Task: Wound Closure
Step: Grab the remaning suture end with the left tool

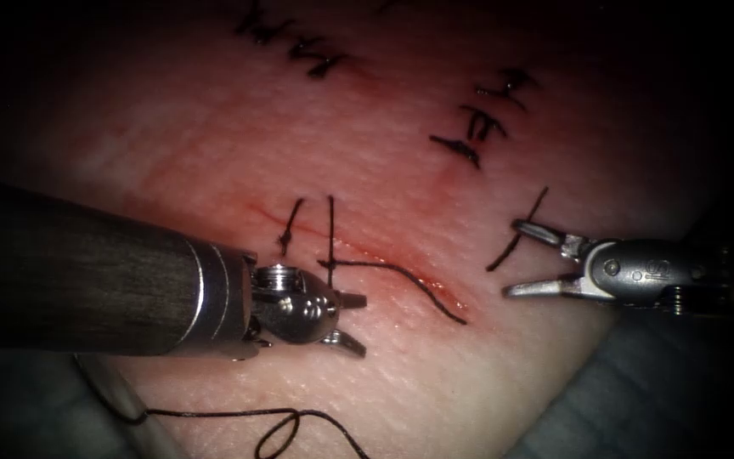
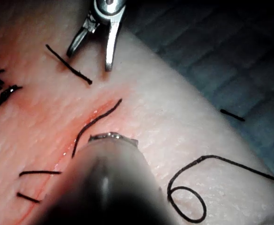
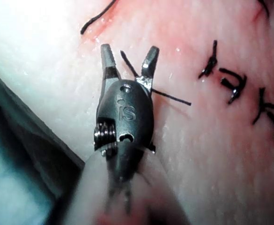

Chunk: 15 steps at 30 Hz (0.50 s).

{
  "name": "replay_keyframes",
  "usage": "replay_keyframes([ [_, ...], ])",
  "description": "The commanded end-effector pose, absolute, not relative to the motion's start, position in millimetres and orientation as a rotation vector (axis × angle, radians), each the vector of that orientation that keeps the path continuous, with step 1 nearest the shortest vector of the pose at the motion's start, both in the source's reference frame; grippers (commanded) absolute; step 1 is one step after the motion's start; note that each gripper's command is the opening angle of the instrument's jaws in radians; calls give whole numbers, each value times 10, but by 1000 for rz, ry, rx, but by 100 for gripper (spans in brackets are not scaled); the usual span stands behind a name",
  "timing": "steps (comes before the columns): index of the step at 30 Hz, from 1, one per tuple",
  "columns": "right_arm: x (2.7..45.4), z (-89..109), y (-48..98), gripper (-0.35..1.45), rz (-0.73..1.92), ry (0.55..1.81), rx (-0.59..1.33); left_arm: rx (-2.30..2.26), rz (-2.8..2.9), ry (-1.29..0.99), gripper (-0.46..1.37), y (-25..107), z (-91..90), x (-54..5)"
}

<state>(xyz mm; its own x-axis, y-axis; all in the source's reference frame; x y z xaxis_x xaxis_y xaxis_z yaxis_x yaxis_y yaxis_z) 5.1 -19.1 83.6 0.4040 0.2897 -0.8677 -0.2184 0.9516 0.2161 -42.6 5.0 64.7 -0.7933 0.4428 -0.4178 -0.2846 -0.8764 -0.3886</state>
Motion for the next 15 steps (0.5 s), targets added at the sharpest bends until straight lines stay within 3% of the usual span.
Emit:
replay_keyframes([
  [1,50,838,-191,110,318,1112,79,-734,2626,-433,40,52,648,-431],
  [7,40,839,-191,109,314,1112,79,-775,2651,-426,63,57,656,-453],
  [15,30,838,-194,109,315,1107,75,-805,2663,-414,69,63,668,-470],
])
